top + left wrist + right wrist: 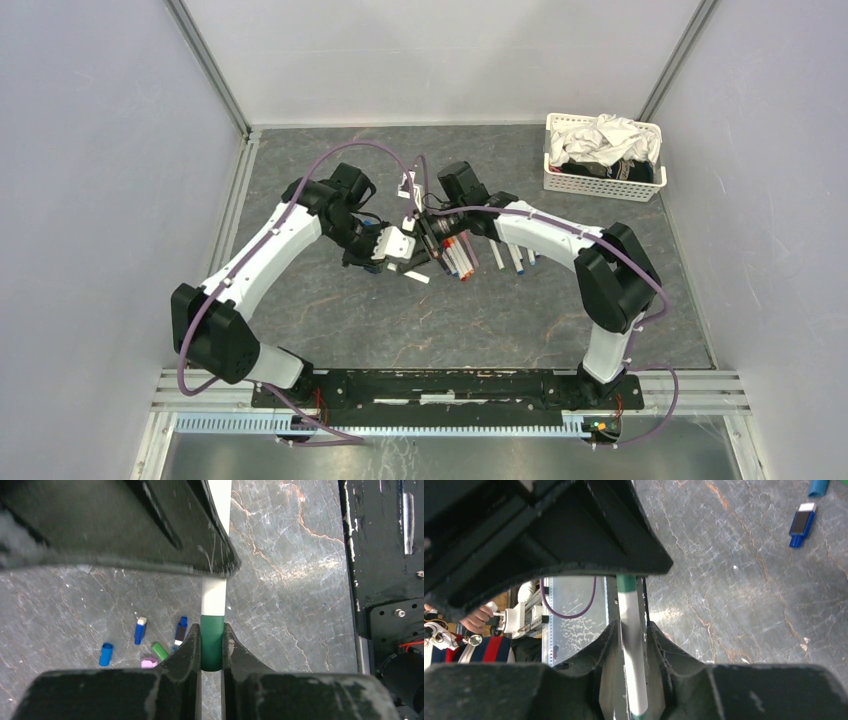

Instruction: Open the pen caps

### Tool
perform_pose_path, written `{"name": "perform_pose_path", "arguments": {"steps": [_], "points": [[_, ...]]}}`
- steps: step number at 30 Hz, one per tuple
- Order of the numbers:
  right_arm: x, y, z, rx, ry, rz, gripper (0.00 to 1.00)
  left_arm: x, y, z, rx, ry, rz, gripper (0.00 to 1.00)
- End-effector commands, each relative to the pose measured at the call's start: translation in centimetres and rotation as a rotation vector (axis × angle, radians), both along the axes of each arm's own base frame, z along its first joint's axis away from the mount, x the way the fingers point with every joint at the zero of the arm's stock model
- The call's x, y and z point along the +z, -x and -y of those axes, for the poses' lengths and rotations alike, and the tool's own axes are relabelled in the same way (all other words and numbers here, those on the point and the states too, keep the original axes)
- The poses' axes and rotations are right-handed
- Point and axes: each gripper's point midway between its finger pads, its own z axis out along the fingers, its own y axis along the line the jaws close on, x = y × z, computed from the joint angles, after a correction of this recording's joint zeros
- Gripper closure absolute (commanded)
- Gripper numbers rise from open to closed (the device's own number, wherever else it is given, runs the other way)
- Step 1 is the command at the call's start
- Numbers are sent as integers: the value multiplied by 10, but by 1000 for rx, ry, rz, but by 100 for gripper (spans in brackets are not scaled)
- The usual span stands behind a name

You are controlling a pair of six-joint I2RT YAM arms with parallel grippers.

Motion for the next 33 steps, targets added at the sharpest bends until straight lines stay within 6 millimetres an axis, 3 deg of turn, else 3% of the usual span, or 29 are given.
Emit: {"name": "perform_pose_path", "arguments": {"steps": [1, 8, 13, 23, 26, 30, 33], "points": [[9, -6, -18, -16, -65, 19, 66, 14, -5, 11, 1, 38, 54, 98], [1, -1, -31, 5, -57, -9, 67, 18, -13, 13, 18, 41, 74, 98], [-9, 5, -20, 9, -15, -2, 100, 14, -19, 4, 28, 2, 96, 98], [-41, 13, 22, -47, 94, 20, 100, 5, -60, -58, 95, -101, 164, 98], [-46, 13, 34, -58, 123, 35, 100, 2, -68, -68, 106, -138, 191, 98], [-50, -4, 57, -133, 192, 93, 100, 0, -77, -62, 130, -102, 208, 98], [-48, -50, 95, -353, 275, 162, 100, -9, -84, -45, 176, -23, 179, 98]]}}
